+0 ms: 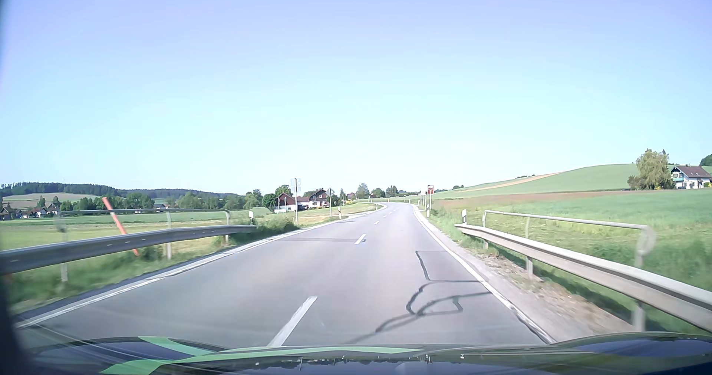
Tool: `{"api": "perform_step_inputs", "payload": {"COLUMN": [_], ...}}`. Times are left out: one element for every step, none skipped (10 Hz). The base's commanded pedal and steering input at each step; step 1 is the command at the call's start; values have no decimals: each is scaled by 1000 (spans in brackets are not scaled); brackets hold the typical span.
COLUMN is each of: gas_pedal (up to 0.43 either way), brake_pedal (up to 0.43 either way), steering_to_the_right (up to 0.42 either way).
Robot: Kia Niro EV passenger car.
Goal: Follow the waypoints while adhering to traffic rules and regulations
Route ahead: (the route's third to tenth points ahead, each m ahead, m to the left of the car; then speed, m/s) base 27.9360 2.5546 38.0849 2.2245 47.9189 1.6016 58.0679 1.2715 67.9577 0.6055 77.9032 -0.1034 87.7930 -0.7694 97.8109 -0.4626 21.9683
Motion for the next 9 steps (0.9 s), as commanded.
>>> {"api": "perform_step_inputs", "payload": {"gas_pedal": [28,20,0,0,0,0,0,0,0], "brake_pedal": [0,0,0,0,0,0,0,0,0], "steering_to_the_right": [13,13,13,13,11,6,4,5,4]}}
